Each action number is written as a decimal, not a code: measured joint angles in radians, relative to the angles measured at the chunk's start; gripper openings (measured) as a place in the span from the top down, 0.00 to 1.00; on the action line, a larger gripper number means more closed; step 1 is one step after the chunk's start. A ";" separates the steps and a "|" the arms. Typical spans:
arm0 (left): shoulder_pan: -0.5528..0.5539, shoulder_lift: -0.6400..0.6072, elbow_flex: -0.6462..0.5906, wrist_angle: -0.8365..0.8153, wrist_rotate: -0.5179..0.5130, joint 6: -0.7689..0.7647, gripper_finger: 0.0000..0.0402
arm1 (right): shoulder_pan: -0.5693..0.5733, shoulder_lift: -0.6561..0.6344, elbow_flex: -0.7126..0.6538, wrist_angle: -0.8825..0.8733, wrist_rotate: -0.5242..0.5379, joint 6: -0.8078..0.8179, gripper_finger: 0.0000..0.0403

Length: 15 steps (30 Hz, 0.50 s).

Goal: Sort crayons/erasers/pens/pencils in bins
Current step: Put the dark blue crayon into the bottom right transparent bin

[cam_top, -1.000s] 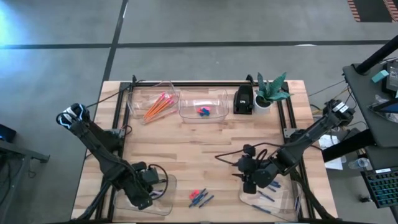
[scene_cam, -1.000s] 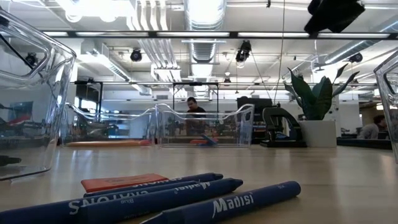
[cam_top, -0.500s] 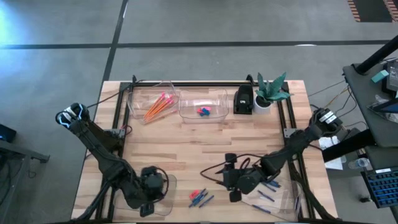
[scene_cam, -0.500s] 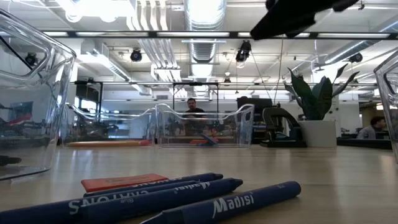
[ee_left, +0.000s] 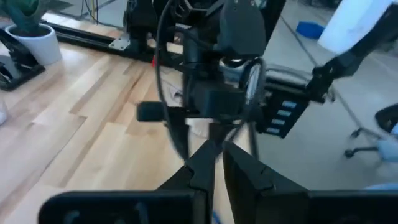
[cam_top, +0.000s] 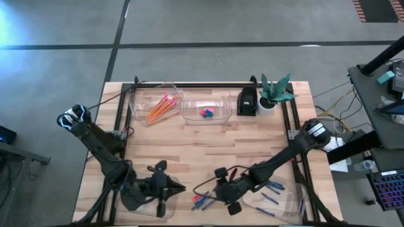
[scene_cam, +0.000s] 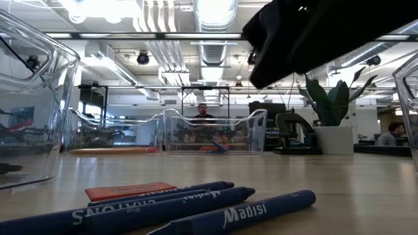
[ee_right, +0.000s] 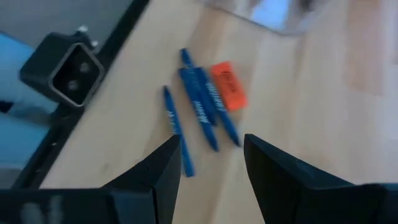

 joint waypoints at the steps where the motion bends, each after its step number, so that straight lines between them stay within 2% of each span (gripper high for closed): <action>1: 0.001 0.000 -0.006 -0.002 0.000 0.014 0.96 | 0.000 0.014 0.009 0.001 -0.012 -0.002 0.59; 8: 0.006 0.000 -0.061 0.027 -0.062 0.011 0.96 | 0.000 0.087 0.046 0.001 -0.049 0.003 0.59; 15: 0.007 0.000 -0.116 0.155 -0.104 0.074 0.96 | 0.000 0.135 0.059 0.002 -0.059 0.049 0.60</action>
